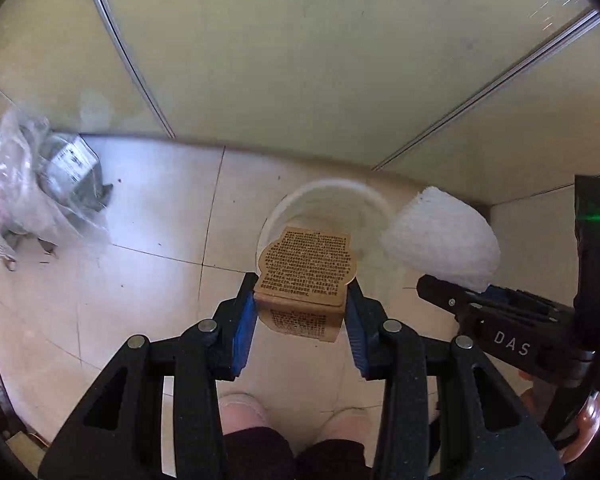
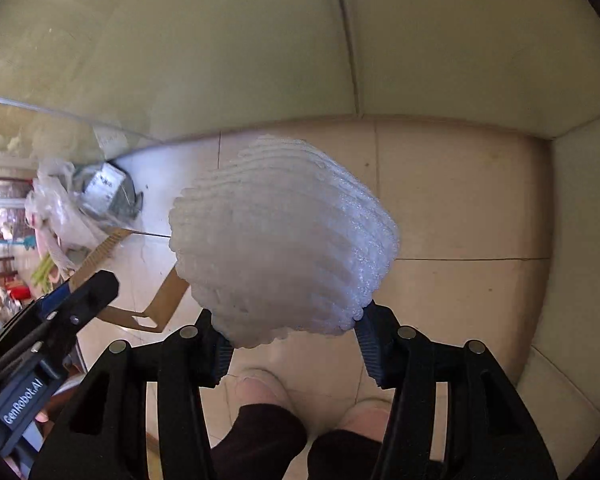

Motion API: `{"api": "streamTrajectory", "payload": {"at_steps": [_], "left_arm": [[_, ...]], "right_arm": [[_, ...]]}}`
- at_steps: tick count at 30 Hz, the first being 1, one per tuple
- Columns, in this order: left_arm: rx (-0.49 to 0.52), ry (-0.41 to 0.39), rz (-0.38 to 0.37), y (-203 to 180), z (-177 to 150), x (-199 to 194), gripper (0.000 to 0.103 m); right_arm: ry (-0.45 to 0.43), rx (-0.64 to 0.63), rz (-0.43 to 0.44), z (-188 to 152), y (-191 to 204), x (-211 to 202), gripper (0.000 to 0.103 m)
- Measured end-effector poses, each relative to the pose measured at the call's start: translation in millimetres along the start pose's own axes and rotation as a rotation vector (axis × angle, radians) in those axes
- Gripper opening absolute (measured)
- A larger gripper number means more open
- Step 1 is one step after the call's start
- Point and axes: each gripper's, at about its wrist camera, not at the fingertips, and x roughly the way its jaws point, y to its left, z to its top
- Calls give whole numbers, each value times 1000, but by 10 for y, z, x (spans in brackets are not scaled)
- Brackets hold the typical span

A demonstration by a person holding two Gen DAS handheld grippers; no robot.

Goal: Collect trash
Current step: 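Carry coaster and foam net down over the white bin and open both tools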

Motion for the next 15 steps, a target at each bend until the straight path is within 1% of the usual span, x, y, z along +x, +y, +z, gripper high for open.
{"api": "streamTrajectory", "payload": {"at_steps": [5,9,12,15], "left_arm": [[-19,25,-14,64,-45,376,40],[-24,27,-17,93,-54,542,40],[-26,36,-23,76,-41,632,40],[-22,48,-41,60,-23,716,40]], "right_arm": [[55,-32,21,32,-64,348,53],[92,-29,67,73,-128,464,62],[100,-34,73,62,-208,463,71],[107,-54,77,80,-189,480,73]]}}
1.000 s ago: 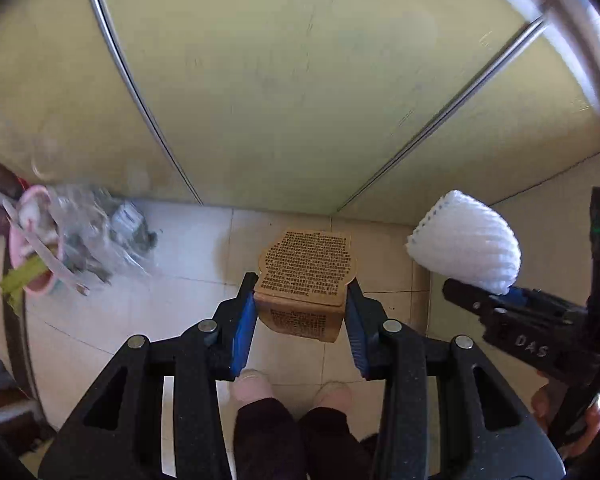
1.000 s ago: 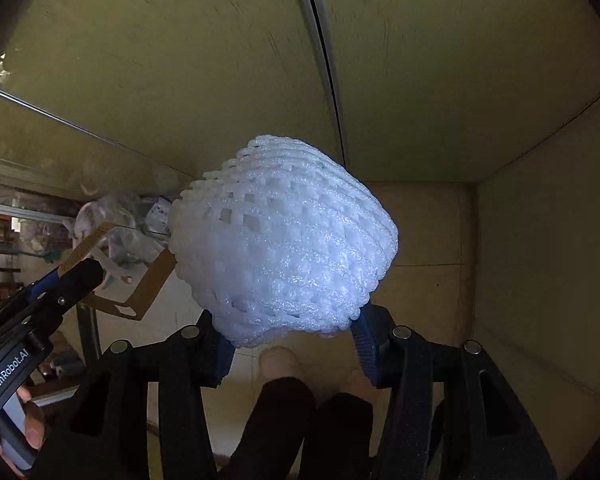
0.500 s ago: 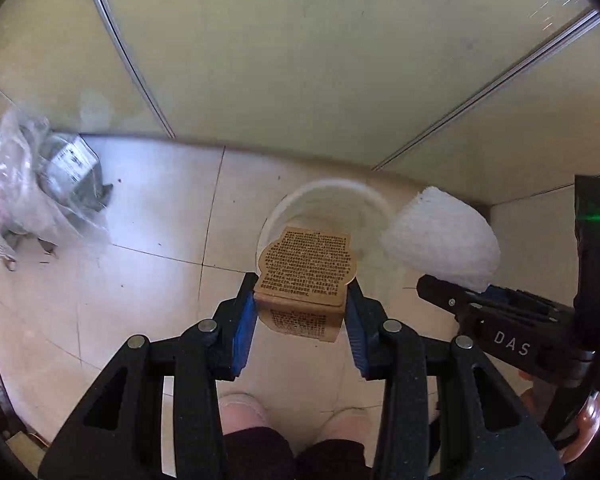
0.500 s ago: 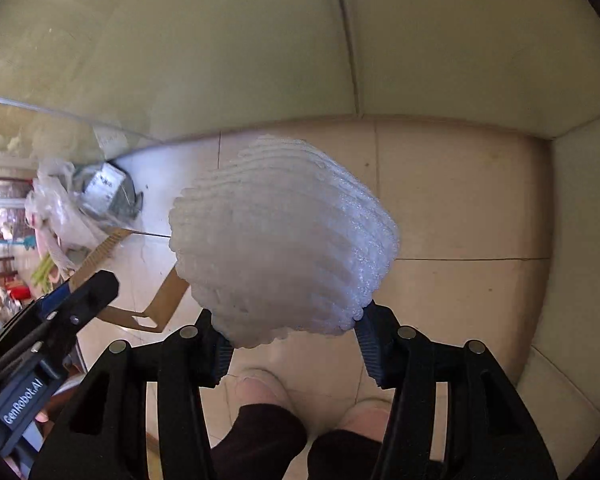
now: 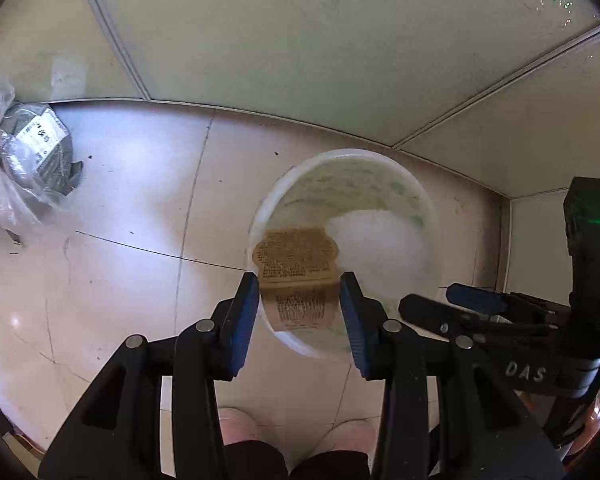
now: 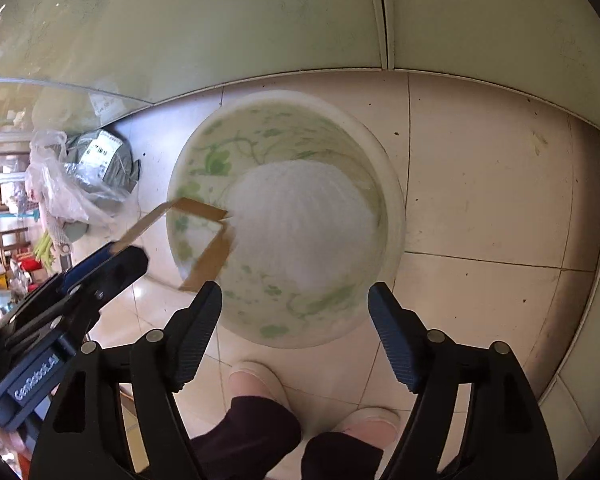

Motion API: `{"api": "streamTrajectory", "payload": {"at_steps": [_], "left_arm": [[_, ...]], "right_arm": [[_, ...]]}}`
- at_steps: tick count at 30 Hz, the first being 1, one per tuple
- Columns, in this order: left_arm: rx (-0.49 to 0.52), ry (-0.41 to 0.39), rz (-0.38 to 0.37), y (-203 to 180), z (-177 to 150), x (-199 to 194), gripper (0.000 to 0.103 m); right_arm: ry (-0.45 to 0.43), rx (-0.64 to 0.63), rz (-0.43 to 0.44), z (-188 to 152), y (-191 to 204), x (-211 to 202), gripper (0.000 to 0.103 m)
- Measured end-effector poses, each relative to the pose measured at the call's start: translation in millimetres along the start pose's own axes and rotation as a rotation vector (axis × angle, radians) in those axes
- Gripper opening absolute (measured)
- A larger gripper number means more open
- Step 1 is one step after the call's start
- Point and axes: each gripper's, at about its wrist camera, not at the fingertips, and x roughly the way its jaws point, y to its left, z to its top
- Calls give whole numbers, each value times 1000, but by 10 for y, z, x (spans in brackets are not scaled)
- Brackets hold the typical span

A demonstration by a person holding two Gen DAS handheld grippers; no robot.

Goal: Collect trash
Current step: 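Carry coaster and foam net down over the white bin and open both tools, then raise both open tools back toward the counter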

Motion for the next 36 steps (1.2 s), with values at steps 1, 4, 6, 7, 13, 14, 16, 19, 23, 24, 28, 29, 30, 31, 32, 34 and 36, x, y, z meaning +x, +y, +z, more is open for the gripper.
{"api": "streamTrajectory", "payload": {"at_steps": [1,4,6,7,13,14,16,19,23,24,28,29,30,31,32,34,36], "left_arm": [[5,6,-5,5,7,27,40],[24,29,-16,-56,20,69,41],[33,44,-10,-100,21,75,42],[34,46,-2,-109,23,65,42],[34,35,33,-122,16,-321,42],[38,27,40,-138,14,-454,42],[53,8,55,-193,11,-766,42],[79,-25,75,-322,17,-1321,42],[112,-71,77,-512,22,-2167,42],[120,-83,75,-561,26,-2397,42],[157,-137,78,-735,56,-3300,42],[164,-150,76,-762,71,-3503,42],[170,-165,72,-795,79,-3715,42],[175,-180,68,-823,89,-3939,42],[179,-194,63,-845,92,-4139,42],[190,-229,57,-865,128,-4526,42],[201,-264,51,-876,181,-4914,42]], "right_arm": [[0,-5,0,-6,-7,-19,73],[-13,-15,-17,-32,34,-60,73],[-29,-18,-29,-55,62,-108,73],[-37,-20,-40,-73,64,-160,73],[-83,-3,-85,-167,183,-596,73],[-90,3,-82,-181,230,-699,73],[-105,16,-77,-219,302,-966,73],[-143,30,-77,-284,488,-1448,73],[-196,42,-75,-398,786,-2180,73],[-211,45,-72,-431,866,-2378,73],[-282,45,-72,-575,1223,-3185,73],[-302,45,-71,-611,1316,-3369,73],[-324,43,-70,-650,1409,-3556,73],[-349,41,-71,-689,1491,-3752,73],[-373,39,-75,-733,1566,-3936,73],[-423,37,-84,-825,1714,-4289,73],[-468,36,-88,-908,1851,-4600,73]]}}
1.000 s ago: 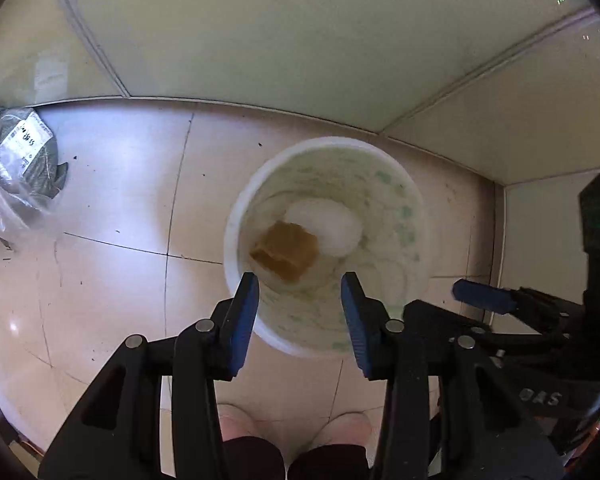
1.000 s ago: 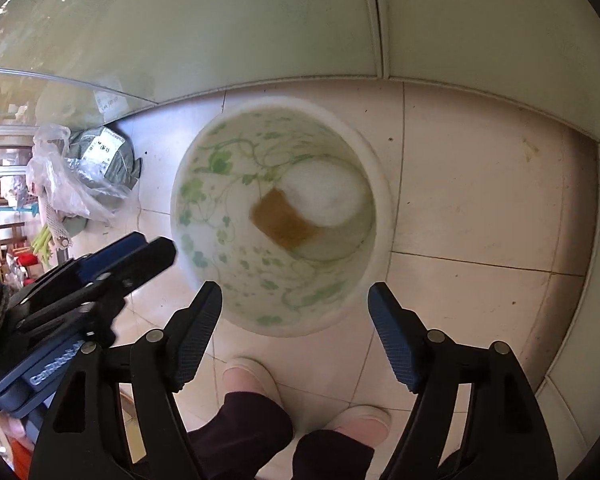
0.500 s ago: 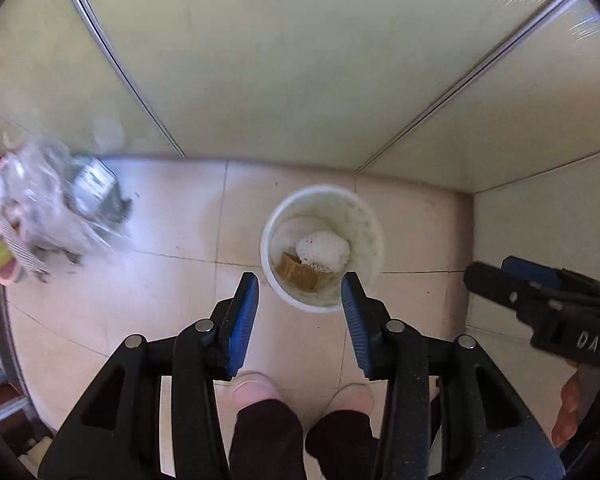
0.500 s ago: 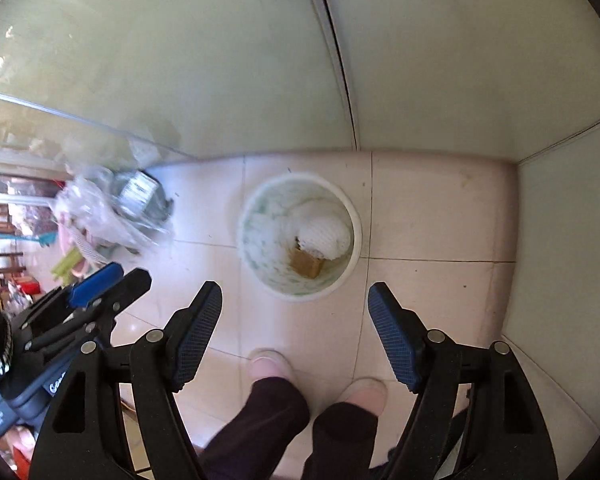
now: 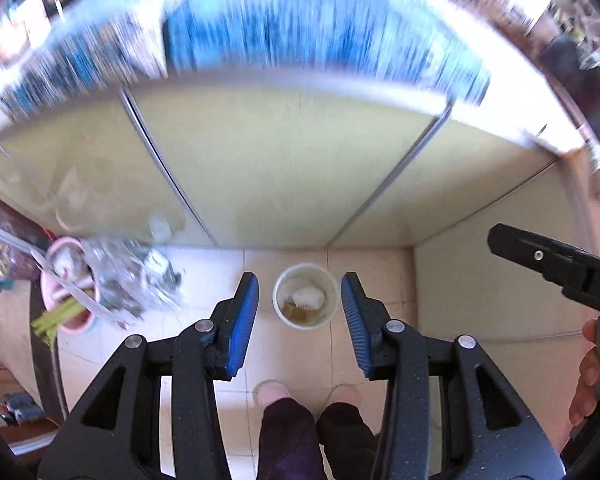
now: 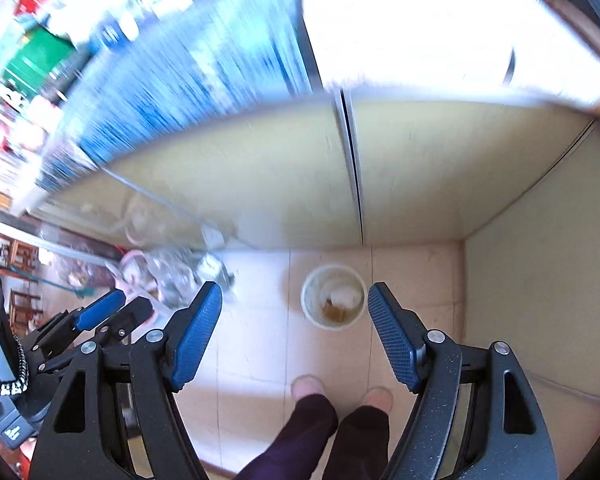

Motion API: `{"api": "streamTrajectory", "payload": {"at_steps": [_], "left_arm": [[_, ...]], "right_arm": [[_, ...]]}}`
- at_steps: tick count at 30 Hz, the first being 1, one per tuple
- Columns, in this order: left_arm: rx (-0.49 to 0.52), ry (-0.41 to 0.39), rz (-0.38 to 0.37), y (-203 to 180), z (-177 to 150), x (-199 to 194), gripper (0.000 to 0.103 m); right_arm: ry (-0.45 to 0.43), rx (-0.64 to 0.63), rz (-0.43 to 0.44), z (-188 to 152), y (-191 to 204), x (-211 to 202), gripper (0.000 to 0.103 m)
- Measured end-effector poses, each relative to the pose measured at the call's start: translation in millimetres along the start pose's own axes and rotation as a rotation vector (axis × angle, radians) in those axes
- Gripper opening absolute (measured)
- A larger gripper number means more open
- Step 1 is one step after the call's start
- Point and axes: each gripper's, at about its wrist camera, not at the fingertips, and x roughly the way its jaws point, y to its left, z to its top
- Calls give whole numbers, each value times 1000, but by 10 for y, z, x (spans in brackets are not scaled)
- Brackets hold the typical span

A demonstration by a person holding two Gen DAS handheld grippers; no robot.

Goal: Collect trash
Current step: 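Raise both open tools back toward the counter, then grasp the white tissue with the right tool while the left tool approaches the HP box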

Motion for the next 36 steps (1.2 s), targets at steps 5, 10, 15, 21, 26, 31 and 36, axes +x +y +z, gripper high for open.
{"api": "streamTrajectory", "payload": {"at_steps": [5,10,15,21,26,31,36], "left_arm": [[34,-110,-11,32,304,-736,47],[57,-217,-4,-7,606,-1344,50],[69,-297,-10,-30,911,-1718,62],[108,-329,12,-100,1242,-1859,63],[66,-346,18,-187,1613,-1747,63],[17,-320,30,-327,2102,-1546,63],[-94,-293,46,-392,2526,-1298,63]], "right_arm": [[-111,16,-3,132,220,-645,73],[-218,27,-20,231,392,-1128,73],[-292,42,-31,428,530,-1512,73],[-359,38,-37,767,428,-1778,73],[-359,11,-27,1166,247,-1684,73],[-298,-43,5,1627,62,-1560,73],[-224,-100,23,2083,-147,-1378,73]]}}
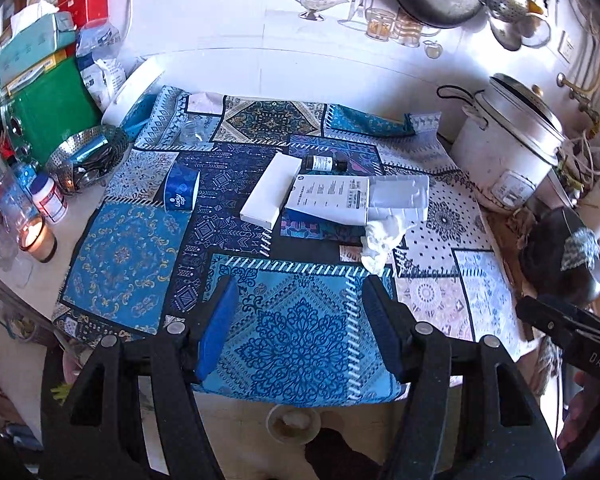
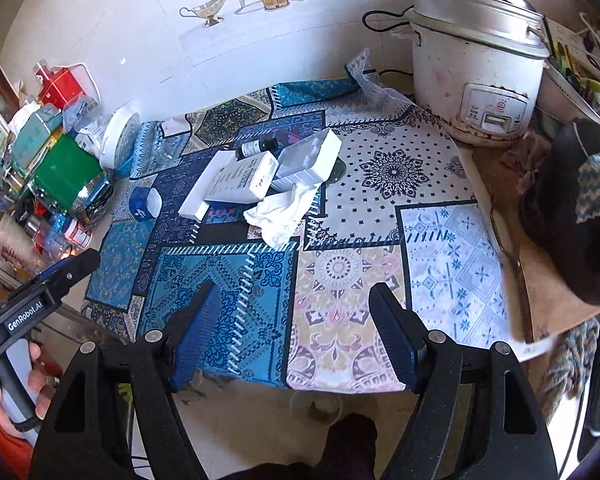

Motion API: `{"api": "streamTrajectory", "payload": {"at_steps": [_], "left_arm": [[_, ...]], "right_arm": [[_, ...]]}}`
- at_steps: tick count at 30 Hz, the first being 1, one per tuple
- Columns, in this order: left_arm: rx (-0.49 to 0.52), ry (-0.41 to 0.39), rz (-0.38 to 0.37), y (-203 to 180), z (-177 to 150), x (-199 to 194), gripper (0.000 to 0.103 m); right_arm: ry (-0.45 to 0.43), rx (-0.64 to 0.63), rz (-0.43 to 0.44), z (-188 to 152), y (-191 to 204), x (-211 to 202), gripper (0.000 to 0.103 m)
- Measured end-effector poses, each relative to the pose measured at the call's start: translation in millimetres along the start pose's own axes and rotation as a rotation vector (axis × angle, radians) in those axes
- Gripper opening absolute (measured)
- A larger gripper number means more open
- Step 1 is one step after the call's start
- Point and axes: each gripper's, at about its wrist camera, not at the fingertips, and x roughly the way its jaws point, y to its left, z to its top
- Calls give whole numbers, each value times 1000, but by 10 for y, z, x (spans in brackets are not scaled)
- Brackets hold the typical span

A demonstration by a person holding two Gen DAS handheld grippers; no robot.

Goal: Collect trash
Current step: 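Grasp the white tissue with the right tool while the left tool approaches the HP box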

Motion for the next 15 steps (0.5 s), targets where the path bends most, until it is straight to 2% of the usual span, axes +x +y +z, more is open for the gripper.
{"api": "streamTrajectory", "payload": {"at_steps": [4,10,15], "left_arm": [[-59,29,12,-84,161,297,63],[-41,66,64,-131,328,610,63],[-12,105,66,3,536,907,63]], "right_arm": [[41,-9,23,272,-212,280,73],[120,52,100,603,-313,781,73],[164,90,90,744,-193,1225,73]]}}
